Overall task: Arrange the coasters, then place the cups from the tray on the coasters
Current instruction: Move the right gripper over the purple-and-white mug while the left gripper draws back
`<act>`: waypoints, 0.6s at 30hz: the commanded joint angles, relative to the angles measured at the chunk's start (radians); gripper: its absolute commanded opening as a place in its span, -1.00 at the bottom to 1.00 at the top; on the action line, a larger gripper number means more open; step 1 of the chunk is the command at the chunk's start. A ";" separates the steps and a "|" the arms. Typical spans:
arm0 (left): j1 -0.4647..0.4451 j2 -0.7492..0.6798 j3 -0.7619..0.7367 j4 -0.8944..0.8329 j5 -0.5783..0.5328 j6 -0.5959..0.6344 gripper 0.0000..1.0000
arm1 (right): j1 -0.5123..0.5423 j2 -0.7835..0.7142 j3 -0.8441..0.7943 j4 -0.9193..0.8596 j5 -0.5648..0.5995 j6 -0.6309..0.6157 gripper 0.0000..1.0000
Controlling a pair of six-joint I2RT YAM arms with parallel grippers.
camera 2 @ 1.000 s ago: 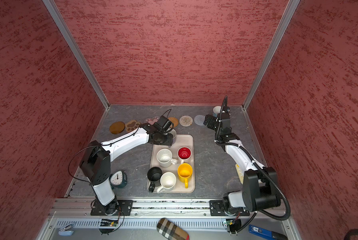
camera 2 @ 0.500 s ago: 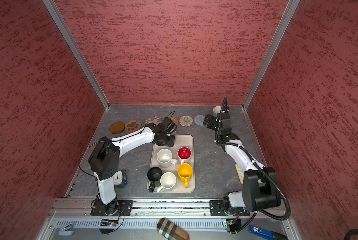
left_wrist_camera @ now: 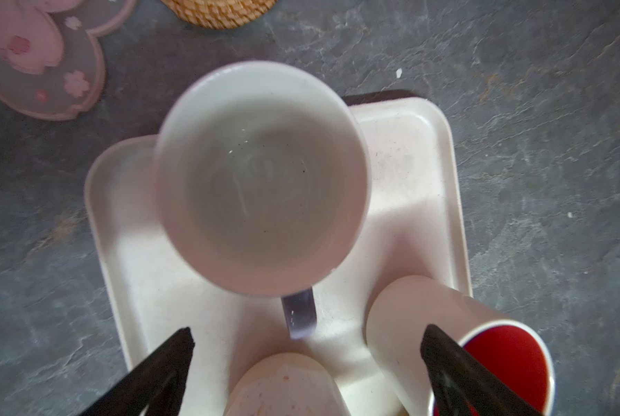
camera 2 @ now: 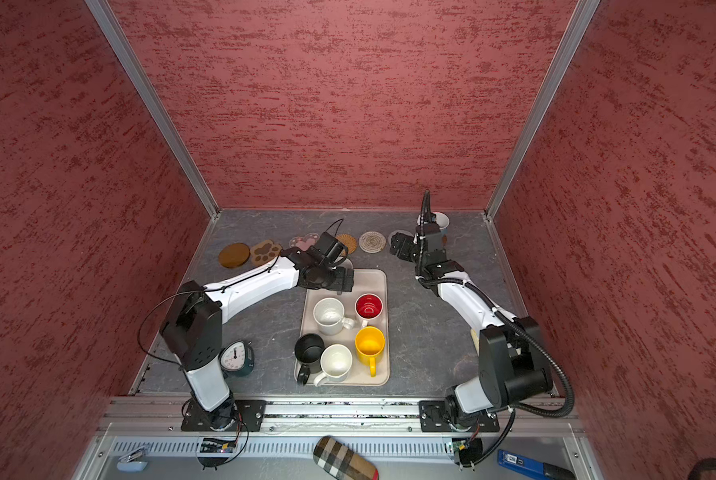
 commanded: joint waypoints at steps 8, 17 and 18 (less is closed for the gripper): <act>0.133 -0.388 -0.298 0.145 0.013 -0.067 0.99 | 0.210 0.107 0.162 -0.228 0.016 -0.042 0.76; 0.242 -0.505 -0.513 0.219 0.053 -0.066 0.99 | 0.363 0.239 0.247 -0.294 0.039 0.018 0.75; 0.250 -0.512 -0.531 0.225 0.055 -0.062 0.99 | 0.378 0.243 0.244 -0.292 0.047 0.028 0.74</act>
